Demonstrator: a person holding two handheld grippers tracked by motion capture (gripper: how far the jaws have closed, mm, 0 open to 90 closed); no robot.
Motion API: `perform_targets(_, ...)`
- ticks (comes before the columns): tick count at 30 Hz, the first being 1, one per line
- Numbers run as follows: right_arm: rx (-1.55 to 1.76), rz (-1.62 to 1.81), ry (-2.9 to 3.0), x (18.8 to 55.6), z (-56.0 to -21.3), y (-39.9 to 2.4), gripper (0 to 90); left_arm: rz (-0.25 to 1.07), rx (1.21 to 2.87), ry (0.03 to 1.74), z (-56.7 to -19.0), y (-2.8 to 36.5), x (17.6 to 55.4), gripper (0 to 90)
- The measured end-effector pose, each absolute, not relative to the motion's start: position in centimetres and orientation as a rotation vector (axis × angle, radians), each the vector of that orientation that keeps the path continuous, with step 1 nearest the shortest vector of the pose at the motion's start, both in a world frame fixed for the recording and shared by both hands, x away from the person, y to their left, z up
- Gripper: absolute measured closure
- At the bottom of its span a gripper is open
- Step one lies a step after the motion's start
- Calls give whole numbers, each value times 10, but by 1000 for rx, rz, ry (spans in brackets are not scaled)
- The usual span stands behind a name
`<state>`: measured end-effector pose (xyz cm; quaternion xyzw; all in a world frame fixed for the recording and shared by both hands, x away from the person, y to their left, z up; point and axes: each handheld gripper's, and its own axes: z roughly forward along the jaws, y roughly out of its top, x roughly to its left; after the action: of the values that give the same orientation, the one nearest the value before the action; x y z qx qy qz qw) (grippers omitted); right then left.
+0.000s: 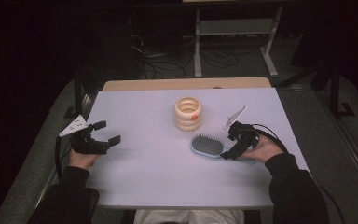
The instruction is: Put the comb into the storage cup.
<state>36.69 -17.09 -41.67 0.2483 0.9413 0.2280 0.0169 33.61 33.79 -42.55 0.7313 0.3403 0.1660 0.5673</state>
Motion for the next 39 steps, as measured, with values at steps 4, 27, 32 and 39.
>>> perform_targets(4,767,687,2934,368,-422,-171,139,389,1718,800,-426,338,336,0)
perform_targets(27,764,584,2969,368,-434,-173,500,396,1729,795,-426,337,336,0)
perform_targets(32,740,557,2976,367,-436,-170,555,396,1728,795,-426,337,336,0)
perform_targets(39,713,555,2970,366,-436,-169,621,395,1731,795,-426,337,336,0)
